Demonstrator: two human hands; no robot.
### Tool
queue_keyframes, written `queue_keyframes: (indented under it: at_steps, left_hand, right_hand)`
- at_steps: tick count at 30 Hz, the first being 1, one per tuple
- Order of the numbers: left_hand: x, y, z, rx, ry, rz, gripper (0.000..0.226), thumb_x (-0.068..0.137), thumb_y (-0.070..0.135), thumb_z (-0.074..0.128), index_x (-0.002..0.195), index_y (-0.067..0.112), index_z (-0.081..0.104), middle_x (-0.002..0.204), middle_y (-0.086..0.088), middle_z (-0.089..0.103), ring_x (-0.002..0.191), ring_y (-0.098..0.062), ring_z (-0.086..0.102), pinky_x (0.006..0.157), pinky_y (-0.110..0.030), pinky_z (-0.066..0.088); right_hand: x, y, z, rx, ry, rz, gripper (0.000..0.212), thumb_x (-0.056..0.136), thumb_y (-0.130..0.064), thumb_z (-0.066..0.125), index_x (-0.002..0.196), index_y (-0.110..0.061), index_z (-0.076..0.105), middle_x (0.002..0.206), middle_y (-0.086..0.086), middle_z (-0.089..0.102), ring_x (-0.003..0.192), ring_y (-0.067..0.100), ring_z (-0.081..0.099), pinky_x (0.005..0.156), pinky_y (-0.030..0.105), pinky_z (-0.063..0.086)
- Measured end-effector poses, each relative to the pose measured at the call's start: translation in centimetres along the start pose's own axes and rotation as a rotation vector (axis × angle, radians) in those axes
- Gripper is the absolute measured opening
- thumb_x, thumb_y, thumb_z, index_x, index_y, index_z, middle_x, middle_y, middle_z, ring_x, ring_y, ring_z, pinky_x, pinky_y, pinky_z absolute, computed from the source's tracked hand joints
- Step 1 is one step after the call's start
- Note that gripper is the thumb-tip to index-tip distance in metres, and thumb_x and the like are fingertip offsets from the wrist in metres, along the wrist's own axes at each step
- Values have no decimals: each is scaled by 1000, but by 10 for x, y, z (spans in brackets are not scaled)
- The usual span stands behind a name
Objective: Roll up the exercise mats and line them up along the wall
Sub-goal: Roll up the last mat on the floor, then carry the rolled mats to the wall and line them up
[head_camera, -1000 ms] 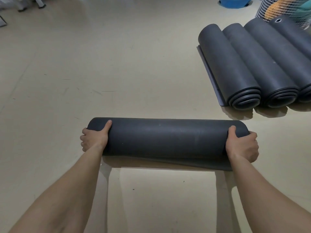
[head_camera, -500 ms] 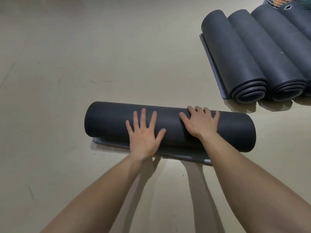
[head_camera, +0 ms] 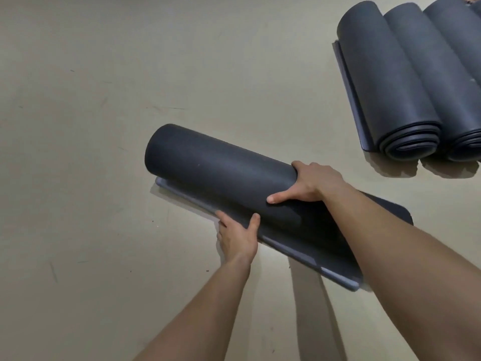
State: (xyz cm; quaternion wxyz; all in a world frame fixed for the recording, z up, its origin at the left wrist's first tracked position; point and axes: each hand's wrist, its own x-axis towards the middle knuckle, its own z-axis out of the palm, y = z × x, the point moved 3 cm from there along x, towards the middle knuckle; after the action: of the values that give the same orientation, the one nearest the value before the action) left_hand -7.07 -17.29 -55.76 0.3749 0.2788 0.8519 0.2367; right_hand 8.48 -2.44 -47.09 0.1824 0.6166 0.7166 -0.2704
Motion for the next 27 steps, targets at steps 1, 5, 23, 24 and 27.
queue_keyframes:
  at_steps: [1, 5, 23, 24, 27]
  left_hand:
    - [6, -2, -1, -36, -8, 20, 100, 97, 60, 58, 165, 13, 3, 166, -15, 29, 151, -36, 31, 123, -47, 30]
    - [17, -1, -21, -324, -47, 6, 89, 88, 64, 58, 160, 24, 23, 157, -6, 45, 138, -33, 50, 115, -50, 44]
    - [25, 66, -38, -458, -354, -211, 107, 65, 56, 93, 136, 23, 20, 121, -4, 56, 105, -26, 65, 96, -50, 58]
    - [26, 69, -34, -436, -336, -202, 106, 66, 57, 93, 136, 22, 21, 121, -5, 56, 105, -28, 65, 96, -51, 57]
    - [26, 75, -32, -439, -316, -143, 114, 60, 61, 93, 144, 17, 30, 127, -3, 60, 108, -28, 67, 95, -52, 58]
  right_hand:
    - [-2, -3, 5, 33, -24, 21, 137, 35, -105, 61, 146, -29, 40, 137, 4, 58, 119, 32, 59, 98, 48, 51]
    - [-13, -11, 26, 274, -80, 130, 143, 41, -102, 65, 154, -20, 33, 148, 7, 53, 127, 34, 57, 104, 50, 48]
    - [-16, -1, 54, 1060, -235, -36, 90, 63, -51, 94, 140, -27, 52, 119, -3, 74, 100, 19, 76, 84, 36, 60]
    - [-18, 0, 50, 1091, -258, -70, 73, 71, -44, 91, 135, -27, 58, 112, -4, 78, 96, 18, 77, 81, 34, 60]
    - [-24, -3, 49, 1201, -122, -86, 40, 78, -29, 90, 110, -30, 65, 91, -12, 79, 83, 11, 77, 67, 25, 59]
